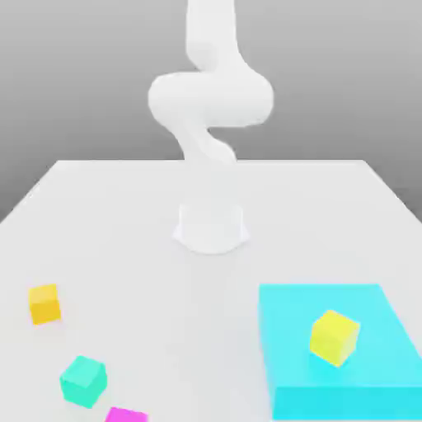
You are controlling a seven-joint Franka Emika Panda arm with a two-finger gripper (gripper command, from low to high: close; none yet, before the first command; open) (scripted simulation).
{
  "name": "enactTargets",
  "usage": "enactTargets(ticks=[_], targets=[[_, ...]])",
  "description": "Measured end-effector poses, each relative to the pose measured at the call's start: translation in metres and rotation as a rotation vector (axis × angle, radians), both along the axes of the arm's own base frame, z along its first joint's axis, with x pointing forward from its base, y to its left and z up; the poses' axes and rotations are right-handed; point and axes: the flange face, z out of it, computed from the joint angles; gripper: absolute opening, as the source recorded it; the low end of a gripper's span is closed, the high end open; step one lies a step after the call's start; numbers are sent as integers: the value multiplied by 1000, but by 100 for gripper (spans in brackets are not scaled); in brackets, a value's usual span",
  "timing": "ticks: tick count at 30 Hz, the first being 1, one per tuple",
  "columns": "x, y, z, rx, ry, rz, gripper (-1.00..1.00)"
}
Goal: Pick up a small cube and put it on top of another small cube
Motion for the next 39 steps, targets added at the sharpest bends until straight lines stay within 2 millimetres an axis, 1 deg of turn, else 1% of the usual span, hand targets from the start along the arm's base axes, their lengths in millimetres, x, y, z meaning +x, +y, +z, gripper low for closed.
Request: enactTargets(ticks=[2, 5, 7, 10, 12, 14, 16, 17, 18, 21, 22, 23, 28, 29, 34, 35, 37, 39], targets=[[22, -31, -43, 30, 65, -90, 0], [40, -79, -106, 77, 155, -221, 0], [44, -111, -149, 110, 212, -309, 0], [38, -157, -215, 164, 296, -443, 0], [26, -186, -259, 202, 350, -533, 0], [9, -211, -302, 241, 403, -623, 0], [-13, -233, -344, 282, 456, -713, 0], [-27, -244, -365, 304, 481, -761, 0], [-46, -258, -385, 331, 505, -823, 0], [-91, -274, -442, 398, 580, -956, 0], [-102, -275, -459, 412, 600, -984, 0], [-107, -275, -472, 419, 611, -997, 0], [-112, -275, -527, 424, 621, -1009, 0], [-112, -274, -533, 425, 621, -1009, -100], [-112, -274, -533, 425, 621, -1009, -100], [-112, -274, -537, 425, 621, -1010, -100], [-112, -275, -526, 425, 621, -1010, -100], [-111, -275, -507, 425, 621, -1009, -100]])
